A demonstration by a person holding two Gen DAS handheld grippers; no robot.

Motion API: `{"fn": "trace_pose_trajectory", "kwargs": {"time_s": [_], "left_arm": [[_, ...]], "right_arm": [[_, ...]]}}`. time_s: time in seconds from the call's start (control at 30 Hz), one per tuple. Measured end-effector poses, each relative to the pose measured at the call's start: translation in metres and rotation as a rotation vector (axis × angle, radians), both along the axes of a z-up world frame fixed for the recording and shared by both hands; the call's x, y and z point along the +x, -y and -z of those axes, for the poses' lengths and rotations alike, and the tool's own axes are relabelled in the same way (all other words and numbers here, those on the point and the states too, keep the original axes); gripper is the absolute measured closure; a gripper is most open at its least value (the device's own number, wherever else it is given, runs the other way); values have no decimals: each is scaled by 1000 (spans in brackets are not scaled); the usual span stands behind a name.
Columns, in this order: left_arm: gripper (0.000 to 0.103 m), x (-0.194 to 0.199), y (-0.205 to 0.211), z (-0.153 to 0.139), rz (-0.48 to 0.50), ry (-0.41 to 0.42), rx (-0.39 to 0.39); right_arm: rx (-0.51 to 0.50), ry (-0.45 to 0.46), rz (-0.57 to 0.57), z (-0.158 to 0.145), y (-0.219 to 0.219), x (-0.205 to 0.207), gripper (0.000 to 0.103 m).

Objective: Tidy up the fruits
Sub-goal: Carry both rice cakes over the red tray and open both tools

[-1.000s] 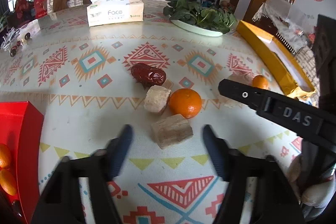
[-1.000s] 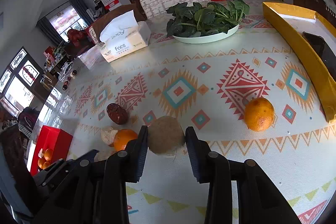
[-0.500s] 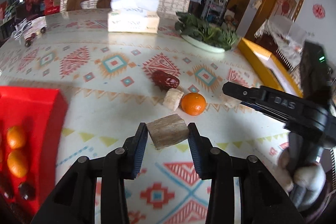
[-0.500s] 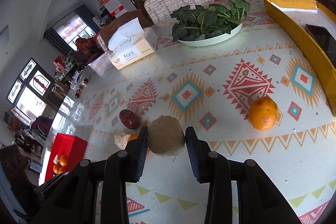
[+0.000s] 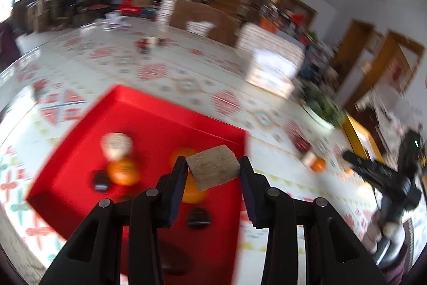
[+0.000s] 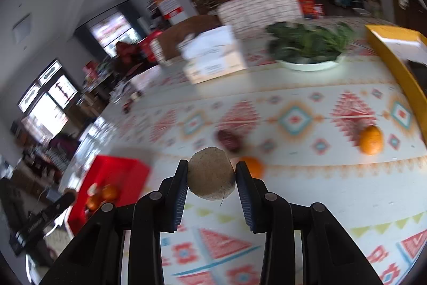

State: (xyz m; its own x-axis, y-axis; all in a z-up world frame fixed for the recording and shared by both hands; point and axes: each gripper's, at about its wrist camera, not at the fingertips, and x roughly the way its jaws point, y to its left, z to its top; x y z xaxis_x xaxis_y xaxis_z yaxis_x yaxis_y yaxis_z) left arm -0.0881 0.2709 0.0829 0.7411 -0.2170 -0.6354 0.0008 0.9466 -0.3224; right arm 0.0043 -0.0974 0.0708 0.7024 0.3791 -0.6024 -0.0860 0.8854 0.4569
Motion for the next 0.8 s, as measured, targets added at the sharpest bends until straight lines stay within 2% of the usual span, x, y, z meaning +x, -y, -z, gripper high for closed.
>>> {"fn": "trace_pose_trajectory", "kwargs": {"time_s": [0.1, 0.3, 0.53, 0.8], "left_arm": [[65, -5, -32, 0, -71, 7, -19], [65, -5, -69, 15, -153, -20, 3], [65, -1, -88, 37, -159, -60, 6], [65, 1, -92, 47, -136, -80, 72]], "right_arm": [[6, -3, -65, -7, -30, -1, 64], [1, -34, -198, -8, -95, 3, 64], [-41, -63, -310, -1, -161, 11, 64], [-59, -88, -405, 3, -225, 35, 64]]}}
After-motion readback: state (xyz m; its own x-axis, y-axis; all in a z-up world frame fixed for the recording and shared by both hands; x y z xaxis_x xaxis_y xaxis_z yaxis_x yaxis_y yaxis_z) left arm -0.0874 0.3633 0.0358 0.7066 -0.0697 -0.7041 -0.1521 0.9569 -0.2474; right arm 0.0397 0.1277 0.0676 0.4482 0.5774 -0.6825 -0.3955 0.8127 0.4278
